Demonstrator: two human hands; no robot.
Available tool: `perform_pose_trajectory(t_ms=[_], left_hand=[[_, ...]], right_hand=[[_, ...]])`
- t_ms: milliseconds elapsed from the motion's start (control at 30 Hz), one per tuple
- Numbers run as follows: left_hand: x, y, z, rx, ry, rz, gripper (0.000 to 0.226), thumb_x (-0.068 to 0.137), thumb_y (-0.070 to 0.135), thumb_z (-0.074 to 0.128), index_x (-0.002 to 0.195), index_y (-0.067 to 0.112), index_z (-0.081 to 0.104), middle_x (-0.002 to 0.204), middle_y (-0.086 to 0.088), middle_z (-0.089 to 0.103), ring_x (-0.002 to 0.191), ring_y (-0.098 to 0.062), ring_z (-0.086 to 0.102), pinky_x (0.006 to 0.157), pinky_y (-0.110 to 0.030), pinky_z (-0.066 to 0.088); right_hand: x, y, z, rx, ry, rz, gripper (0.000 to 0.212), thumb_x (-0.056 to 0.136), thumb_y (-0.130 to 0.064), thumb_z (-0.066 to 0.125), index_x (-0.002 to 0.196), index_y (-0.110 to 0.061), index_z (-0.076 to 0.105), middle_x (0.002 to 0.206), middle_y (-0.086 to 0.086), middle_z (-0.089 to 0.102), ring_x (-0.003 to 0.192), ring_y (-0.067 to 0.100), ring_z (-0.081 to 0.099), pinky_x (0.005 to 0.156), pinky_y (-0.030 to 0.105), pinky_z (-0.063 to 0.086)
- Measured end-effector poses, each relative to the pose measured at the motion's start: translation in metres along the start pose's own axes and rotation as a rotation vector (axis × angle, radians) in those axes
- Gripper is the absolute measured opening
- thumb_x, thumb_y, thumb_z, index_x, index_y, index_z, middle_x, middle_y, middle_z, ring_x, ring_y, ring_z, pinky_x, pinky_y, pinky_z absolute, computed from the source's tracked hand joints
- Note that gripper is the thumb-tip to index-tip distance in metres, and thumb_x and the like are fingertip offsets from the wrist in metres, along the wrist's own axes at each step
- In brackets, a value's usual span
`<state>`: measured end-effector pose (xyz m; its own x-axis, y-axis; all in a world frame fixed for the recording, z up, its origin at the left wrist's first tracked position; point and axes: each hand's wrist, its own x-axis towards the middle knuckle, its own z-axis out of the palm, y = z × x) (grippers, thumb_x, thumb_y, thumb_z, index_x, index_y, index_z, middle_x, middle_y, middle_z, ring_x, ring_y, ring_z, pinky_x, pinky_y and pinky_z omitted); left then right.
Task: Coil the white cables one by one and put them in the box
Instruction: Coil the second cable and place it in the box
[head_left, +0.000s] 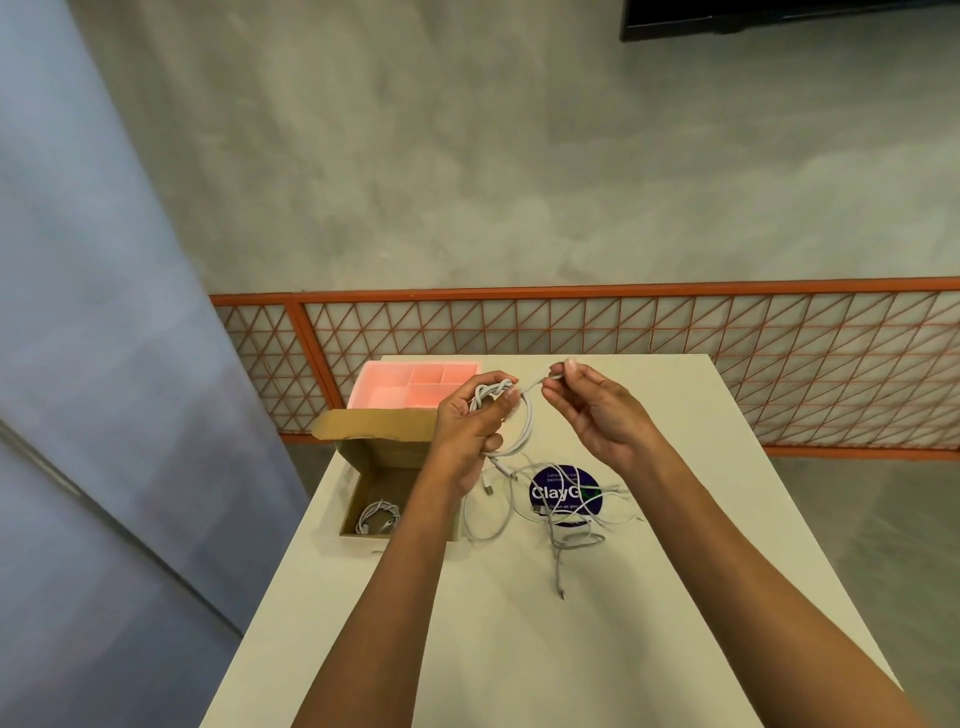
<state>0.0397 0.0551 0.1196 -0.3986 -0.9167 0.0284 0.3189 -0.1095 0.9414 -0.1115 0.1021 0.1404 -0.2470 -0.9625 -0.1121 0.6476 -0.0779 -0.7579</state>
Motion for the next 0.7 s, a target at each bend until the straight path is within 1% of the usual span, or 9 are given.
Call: perform_pose_trajectory(t_ms=[133,267,333,400,467,500,567,600,700], left_hand=[[0.001,0.0,-0.005,-0.028,-0.03,-0.029,0.027,0.071,0.016,0.072,0.097,0.013,0.067,0.079,-0.01,0.053,0.047,-0.007,0.035,0.037,-0.017,0.022],[0.001,-0.001,-0.007,-0.046,-0.026,-0.022,0.027,0.071,0.016,0.072,0.097,0.013,0.066,0.077,-0.008,0.054,0.047,-0.007,0.037,0.037,-0.017,0.022],[0.001,-0.002,-0.006,-0.044,-0.003,-0.016,0.023,0.074,0.014,0.071,0.096,0.014,0.066,0.079,-0.009,0.055,0.049,-0.007,0.039,0.037,-0.016,0.023],[0.001,-0.003,-0.006,-0.034,0.033,-0.016,0.017,0.079,0.01,0.069,0.096,0.014,0.066,0.084,-0.012,0.056,0.052,-0.008,0.04,0.038,-0.016,0.024],[0.001,-0.004,-0.006,-0.013,0.064,-0.013,0.017,0.081,0.009,0.069,0.096,0.015,0.067,0.09,-0.015,0.056,0.055,-0.01,0.041,0.038,-0.017,0.024],[0.001,-0.005,-0.007,0.002,0.079,-0.008,0.017,0.08,0.009,0.07,0.096,0.016,0.068,0.092,-0.016,0.056,0.057,-0.012,0.042,0.039,-0.018,0.024],[0.003,-0.006,-0.007,0.046,0.116,0.005,0.016,0.081,0.009,0.071,0.094,0.018,0.069,0.092,-0.014,0.058,0.063,-0.016,0.043,0.039,-0.019,0.023],[0.004,-0.006,-0.006,0.064,0.135,0.015,0.016,0.081,0.009,0.071,0.093,0.019,0.069,0.09,-0.012,0.059,0.064,-0.017,0.043,0.04,-0.019,0.023],[0.006,-0.008,-0.006,0.075,0.188,0.029,0.015,0.081,0.01,0.072,0.092,0.019,0.069,0.086,-0.006,0.061,0.062,-0.015,0.041,0.04,-0.02,0.023]], right_hand=[[0.004,0.007,0.004,0.061,0.033,0.057,0.02,0.096,-0.011,0.049,0.085,-0.001,0.061,0.062,0.002,0.065,0.056,0.005,0.064,0.06,0.016,0.056],[0.004,0.013,0.011,0.007,0.055,0.101,0.02,0.097,-0.011,0.049,0.084,-0.002,0.062,0.059,0.0,0.064,0.053,0.004,0.063,0.056,0.014,0.055],[0.002,0.021,0.014,-0.114,0.067,0.126,0.019,0.096,-0.012,0.05,0.084,-0.007,0.064,0.061,-0.001,0.063,0.055,0.003,0.06,0.056,0.015,0.053],[-0.001,0.027,0.016,-0.304,0.084,0.122,0.013,0.095,-0.013,0.054,0.086,-0.014,0.064,0.07,0.0,0.063,0.061,0.006,0.056,0.059,0.019,0.047],[-0.004,0.029,0.017,-0.468,0.102,0.099,0.009,0.092,-0.014,0.058,0.088,-0.02,0.062,0.076,0.002,0.066,0.065,0.01,0.059,0.063,0.024,0.04],[-0.005,0.028,0.018,-0.522,0.106,0.088,0.009,0.092,-0.014,0.06,0.088,-0.021,0.061,0.079,0.003,0.067,0.066,0.011,0.06,0.065,0.025,0.039],[-0.006,0.026,0.019,-0.613,0.089,0.073,0.007,0.093,-0.014,0.058,0.09,-0.02,0.061,0.084,0.005,0.068,0.069,0.012,0.061,0.068,0.027,0.039],[-0.007,0.025,0.021,-0.653,0.069,0.072,0.007,0.095,-0.015,0.055,0.094,-0.017,0.062,0.085,0.005,0.068,0.071,0.012,0.06,0.069,0.027,0.04],[-0.007,0.023,0.024,-0.721,-0.02,0.091,0.024,0.1,-0.023,0.044,0.11,-0.009,0.061,0.085,0.001,0.065,0.076,0.01,0.056,0.072,0.026,0.043]])
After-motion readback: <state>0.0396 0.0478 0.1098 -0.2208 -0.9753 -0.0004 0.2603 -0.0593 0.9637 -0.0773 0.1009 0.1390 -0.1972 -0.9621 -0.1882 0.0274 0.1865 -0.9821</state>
